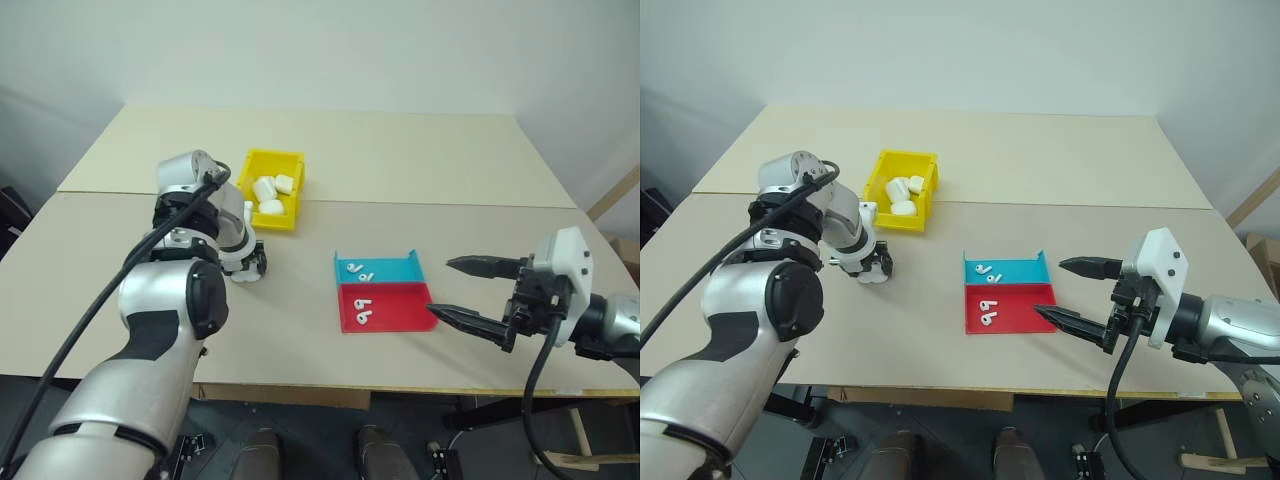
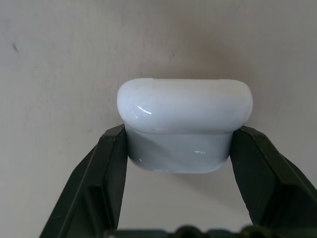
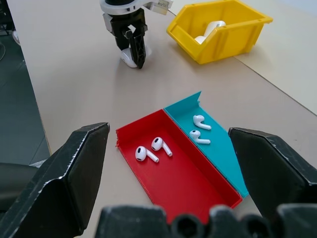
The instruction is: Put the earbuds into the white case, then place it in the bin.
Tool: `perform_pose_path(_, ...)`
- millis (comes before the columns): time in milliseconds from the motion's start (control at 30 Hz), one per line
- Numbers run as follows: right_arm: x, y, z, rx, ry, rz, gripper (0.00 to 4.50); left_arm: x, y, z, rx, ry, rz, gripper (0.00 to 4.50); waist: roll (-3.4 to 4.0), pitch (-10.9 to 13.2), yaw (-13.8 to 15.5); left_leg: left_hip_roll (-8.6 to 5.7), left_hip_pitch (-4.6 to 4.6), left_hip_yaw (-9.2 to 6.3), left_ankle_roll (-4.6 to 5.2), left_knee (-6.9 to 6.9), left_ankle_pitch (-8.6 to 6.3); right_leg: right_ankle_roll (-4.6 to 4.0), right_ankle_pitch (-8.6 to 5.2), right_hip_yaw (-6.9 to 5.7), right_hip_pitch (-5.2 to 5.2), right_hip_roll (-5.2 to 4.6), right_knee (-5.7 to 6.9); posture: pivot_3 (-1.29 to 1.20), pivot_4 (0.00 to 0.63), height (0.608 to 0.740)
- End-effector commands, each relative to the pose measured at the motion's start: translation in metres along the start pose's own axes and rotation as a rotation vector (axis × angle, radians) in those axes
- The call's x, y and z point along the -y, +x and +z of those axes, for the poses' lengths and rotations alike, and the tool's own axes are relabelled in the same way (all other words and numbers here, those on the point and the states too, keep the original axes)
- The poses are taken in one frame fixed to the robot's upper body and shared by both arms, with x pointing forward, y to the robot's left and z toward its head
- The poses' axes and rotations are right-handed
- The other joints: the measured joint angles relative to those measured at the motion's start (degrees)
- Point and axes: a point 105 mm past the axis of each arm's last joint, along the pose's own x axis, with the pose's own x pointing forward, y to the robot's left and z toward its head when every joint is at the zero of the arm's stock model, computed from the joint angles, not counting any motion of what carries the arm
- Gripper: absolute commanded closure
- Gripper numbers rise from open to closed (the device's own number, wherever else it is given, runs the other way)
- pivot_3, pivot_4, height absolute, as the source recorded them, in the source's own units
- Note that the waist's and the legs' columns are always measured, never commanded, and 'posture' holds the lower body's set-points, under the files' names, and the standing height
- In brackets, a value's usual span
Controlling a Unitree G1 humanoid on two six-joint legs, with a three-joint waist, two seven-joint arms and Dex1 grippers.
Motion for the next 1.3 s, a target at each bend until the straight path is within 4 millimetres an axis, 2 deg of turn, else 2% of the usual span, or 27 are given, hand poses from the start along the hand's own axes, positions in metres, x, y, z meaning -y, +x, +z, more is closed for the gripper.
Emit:
perform_pose_path(33, -0.001, -0.003, 0.009, 0.028, -0.033, 0.004, 0.00, -0.018, -0.030, 0.026, 0.247, 0.027, -0.021, 1.72, 0.01, 0.0, -0.5, 0.01, -0.01, 0.00, -0.01, 0.00, -0.01, 0.00, 0.00, 0.00, -0.02, 0.00, 0.01, 0.00, 0.150, 0.740)
perform_pose_path(100, 0.000, -0.003, 0.008, 0.031, -0.029, 0.004, 0.00, -0.021, -0.045, 0.029, 0.379, 0.085, -0.092, 1.72, 0.02, 0.0, -1.0, 0.09, -0.04, 0.00, -0.05, -0.05, -0.01, -0.01, 0.00, 0.03, -0.10, 0.03, 0.04, 0.00, 0.150, 0.740)
perform_pose_path(200, 0.002, -0.001, 0.007, 0.042, -0.021, 0.006, 0.00, -0.025, -0.069, 0.023, 0.519, 0.156, -0.221, 1.72, 0.02, 0.0, -1.2, 0.10, -0.12, -0.02, -0.11, -0.05, 0.02, -0.02, 0.01, 0.02, -0.22, 0.03, 0.10, 0.00, 0.150, 0.740)
perform_pose_path(300, 0.005, 0.000, 0.007, 0.058, -0.018, 0.018, 0.00, -0.019, -0.095, 0.003, 0.651, 0.276, -0.385, 1.72, 0.04, 0.0, -1.1, 0.09, -0.14, -0.01, -0.18, -0.05, 0.06, -0.05, 0.03, 0.03, -0.24, 0.00, 0.11, 0.00, 0.150, 0.740)
perform_pose_path(433, 0.007, 0.004, 0.010, 0.086, -0.011, 0.043, 0.00, -0.009, -0.128, -0.017, 1.025, 0.395, -0.604, 1.72, 0.09, -0.1, -1.0, 0.11, 0.00, 0.01, -0.19, -0.04, 0.07, -0.07, 0.03, 0.01, -0.07, 0.00, 0.05, 0.00, 0.150, 0.740)
perform_pose_path(500, 0.009, 0.007, 0.011, 0.093, -0.016, 0.054, 0.00, -0.005, -0.136, -0.029, 1.113, 0.433, -0.745, 1.72, 0.08, -0.1, -0.9, 0.13, 0.08, 0.04, -0.19, -0.04, 0.07, -0.08, 0.03, 0.00, 0.03, 0.01, 0.03, 0.00, 0.150, 0.740)
perform_pose_path(667, 0.011, 0.011, 0.020, 0.087, -0.043, 0.103, 0.00, 0.011, -0.136, -0.063, 1.143, 0.794, -1.004, 1.72, 0.09, -0.1, -0.8, 0.13, 0.22, 0.08, -0.21, -0.04, 0.10, -0.14, 0.05, 0.00, 0.18, 0.04, -0.04, 0.00, 0.150, 0.740)
perform_pose_path(900, 0.008, 0.022, 0.029, -0.031, -0.119, 0.214, 0.00, 0.012, -0.135, -0.079, 1.098, 1.078, -1.253, 1.72, 0.10, -0.1, -0.7, 0.18, 0.19, 0.12, -0.07, -0.04, 0.02, -0.14, 0.03, -0.01, 0.18, 0.07, -0.15, 0.00, 0.150, 0.740)
perform_pose_path(1033, 0.001, 0.039, 0.031, -0.191, -0.146, 0.293, 0.00, 0.010, -0.133, -0.079, 1.084, 1.132, -1.325, 1.72, 0.11, 0.0, -1.1, 0.21, 0.18, 0.14, -0.05, -0.04, 0.01, -0.14, 0.03, 0.00, 0.15, 0.08, -0.14, 0.00, 0.150, 0.740)
perform_pose_path(1167, -0.012, 0.057, 0.029, -0.368, -0.177, 0.376, 0.00, 0.013, -0.129, -0.090, 1.033, 1.194, -1.397, 1.72, 0.13, 0.0, -1.5, 0.27, 0.15, 0.12, -0.01, -0.05, -0.01, -0.18, 0.01, -0.03, 0.07, 0.12, -0.10, 0.00, 0.150, 0.740)
perform_pose_path(1300, -0.021, 0.072, 0.019, -0.501, -0.250, 0.437, 0.00, 0.020, -0.125, -0.103, 0.995, 1.223, -1.441, 1.72, 0.13, 0.0, -1.4, 0.28, 0.01, 0.12, 0.05, -0.03, -0.05, -0.19, -0.02, -0.04, -0.07, 0.11, -0.11, 0.00, 0.150, 0.740)
